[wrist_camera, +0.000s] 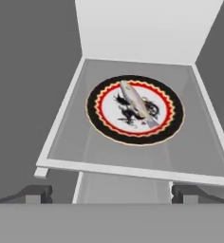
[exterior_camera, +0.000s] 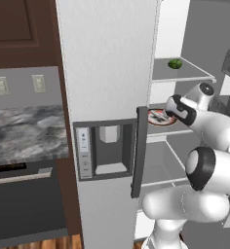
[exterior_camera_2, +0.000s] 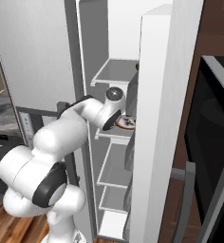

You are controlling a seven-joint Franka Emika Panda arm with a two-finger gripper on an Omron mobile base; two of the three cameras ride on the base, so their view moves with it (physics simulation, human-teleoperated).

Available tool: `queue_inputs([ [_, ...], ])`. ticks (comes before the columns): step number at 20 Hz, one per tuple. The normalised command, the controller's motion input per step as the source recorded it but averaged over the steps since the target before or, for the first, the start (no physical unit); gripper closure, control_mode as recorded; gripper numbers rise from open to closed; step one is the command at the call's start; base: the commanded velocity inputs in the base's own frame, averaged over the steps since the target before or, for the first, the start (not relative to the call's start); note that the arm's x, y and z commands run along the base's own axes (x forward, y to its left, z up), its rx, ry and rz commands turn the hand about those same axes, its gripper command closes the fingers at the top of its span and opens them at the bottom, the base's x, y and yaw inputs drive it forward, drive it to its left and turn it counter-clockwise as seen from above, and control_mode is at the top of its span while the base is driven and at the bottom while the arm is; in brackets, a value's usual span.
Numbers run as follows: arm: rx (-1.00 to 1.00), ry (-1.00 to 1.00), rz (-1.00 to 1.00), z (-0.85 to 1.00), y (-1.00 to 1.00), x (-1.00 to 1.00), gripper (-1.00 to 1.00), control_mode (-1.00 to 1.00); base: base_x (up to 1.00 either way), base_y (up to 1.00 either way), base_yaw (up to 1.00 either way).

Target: Transport the fish from the fridge to the microwave and turn on the microwave.

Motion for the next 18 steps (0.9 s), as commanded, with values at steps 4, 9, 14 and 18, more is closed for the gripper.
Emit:
queue_inputs([
  [4,0.02,0.0,0.06,-0.18,0.0,0.2,-1.0,-1.0,0.0,0.0,0.0],
  [9,0.02,0.0,0.06,-0.18,-0.02,0.19,-1.0,-1.0,0.0,0.0,0.0],
  [14,0.0,0.0,0.04,-0.21,0.0,0.28,-1.0,-1.0,0.0,0.0,0.0],
  [18,0.0,-0.01,0.02,-0.15,-0.01,0.3,-1.0,-1.0,0.0,0.0,0.0],
])
